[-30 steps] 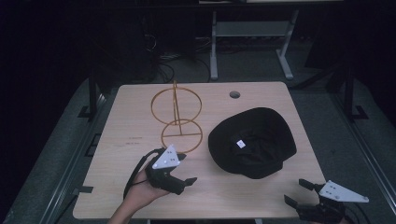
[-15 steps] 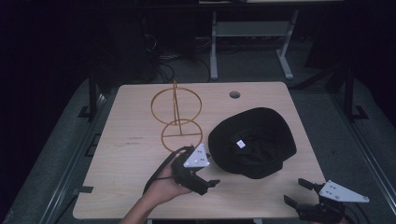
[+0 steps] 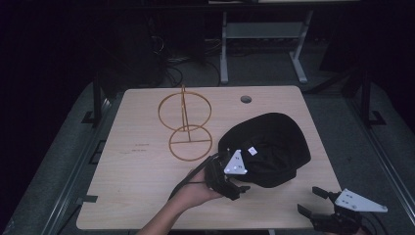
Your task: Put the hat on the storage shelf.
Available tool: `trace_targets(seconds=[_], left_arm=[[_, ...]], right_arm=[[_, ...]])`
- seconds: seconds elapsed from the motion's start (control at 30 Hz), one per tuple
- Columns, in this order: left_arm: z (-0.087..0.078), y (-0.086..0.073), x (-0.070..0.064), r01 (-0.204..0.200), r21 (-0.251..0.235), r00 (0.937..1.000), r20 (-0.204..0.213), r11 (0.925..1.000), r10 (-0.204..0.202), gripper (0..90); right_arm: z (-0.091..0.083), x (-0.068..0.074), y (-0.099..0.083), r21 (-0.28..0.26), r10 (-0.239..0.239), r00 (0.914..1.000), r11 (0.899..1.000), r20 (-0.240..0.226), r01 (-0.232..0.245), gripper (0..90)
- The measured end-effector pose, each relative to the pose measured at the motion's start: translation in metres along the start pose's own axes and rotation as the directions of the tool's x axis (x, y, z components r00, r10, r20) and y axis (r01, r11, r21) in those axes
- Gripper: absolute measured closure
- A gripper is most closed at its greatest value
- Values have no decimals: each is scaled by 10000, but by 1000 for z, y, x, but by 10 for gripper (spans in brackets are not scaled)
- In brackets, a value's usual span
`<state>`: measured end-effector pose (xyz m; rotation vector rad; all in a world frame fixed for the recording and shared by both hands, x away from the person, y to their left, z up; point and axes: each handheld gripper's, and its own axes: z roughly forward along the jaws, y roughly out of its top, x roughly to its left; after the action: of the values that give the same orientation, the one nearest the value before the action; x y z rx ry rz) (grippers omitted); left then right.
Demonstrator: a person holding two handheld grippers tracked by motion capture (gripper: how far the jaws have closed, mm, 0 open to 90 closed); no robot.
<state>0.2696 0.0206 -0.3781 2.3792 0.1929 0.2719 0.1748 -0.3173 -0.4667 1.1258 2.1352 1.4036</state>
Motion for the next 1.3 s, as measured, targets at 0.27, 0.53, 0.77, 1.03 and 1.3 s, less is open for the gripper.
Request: trace_targets(seconds=[0.27, 0.53, 0.77, 1.03, 1.3], left_arm=[[18, 0, -6, -529, 76, 9978, -404, 9986, 532, 583], [8, -10, -1, 19, -974, 9995, -305, 9952, -49, 828], [-5, -18, 5, 761, -1866, 9966, 467, 9795, -686, 850], [-17, -23, 10, 1247, -2346, 9887, 1108, 9641, -1010, 851], [-23, -28, 13, 1525, -2696, 9827, 1434, 9508, -1170, 853]], right_arm=[[4, 1, 2, -35, 120, 9999, 9999, -43, -120, 137], [6, -1, 7, -281, 250, 9996, 9993, -116, -254, 137], [16, 0, 16, -295, 256, 9992, 9992, -314, -265, 137], [30, -4, 29, -351, 169, 9989, 9992, -433, -184, 138], [50, -10, 38, -607, 46, 9974, 9981, -718, -90, 206]])
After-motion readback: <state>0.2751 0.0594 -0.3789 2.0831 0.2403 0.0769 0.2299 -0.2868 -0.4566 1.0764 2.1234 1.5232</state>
